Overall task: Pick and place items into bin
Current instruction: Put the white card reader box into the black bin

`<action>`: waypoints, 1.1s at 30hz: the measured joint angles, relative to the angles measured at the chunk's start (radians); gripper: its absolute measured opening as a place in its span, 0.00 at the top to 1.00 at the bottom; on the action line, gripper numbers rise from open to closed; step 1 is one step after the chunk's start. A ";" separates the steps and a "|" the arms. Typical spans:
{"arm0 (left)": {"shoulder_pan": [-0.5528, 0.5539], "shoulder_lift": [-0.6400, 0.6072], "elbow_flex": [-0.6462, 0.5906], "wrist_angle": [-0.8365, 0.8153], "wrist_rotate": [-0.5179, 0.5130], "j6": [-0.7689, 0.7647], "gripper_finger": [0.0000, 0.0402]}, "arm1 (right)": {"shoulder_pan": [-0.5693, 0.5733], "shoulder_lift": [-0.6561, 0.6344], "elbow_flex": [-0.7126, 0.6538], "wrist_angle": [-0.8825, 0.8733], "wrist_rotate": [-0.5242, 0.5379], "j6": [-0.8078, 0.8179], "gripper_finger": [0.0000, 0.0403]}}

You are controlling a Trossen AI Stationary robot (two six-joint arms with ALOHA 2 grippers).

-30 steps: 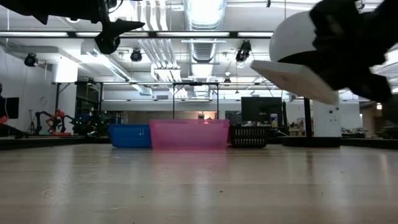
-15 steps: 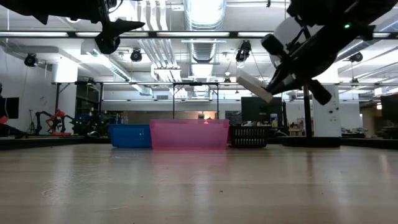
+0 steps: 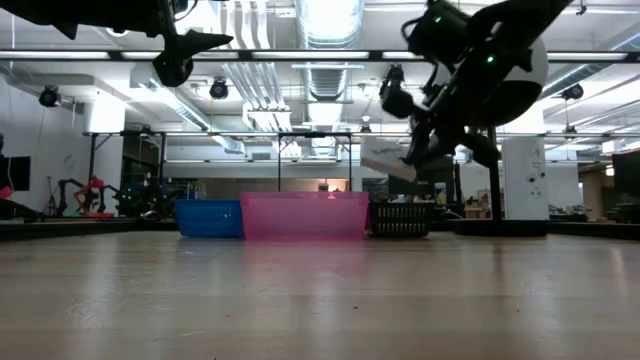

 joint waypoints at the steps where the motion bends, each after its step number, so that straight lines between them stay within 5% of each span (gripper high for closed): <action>1: 0.000 0.000 0.000 0.000 0.000 0.000 0.42 | -0.002 0.022 0.014 -0.017 0.001 0.000 0.98; 19: 0.000 -0.039 -0.001 0.006 0.000 -0.002 0.42 | -0.020 0.220 0.320 -0.446 0.184 -0.005 0.98; 33: 0.000 -0.049 -0.001 0.006 0.000 -0.001 0.42 | -0.091 0.291 0.308 -0.412 0.098 -0.036 0.98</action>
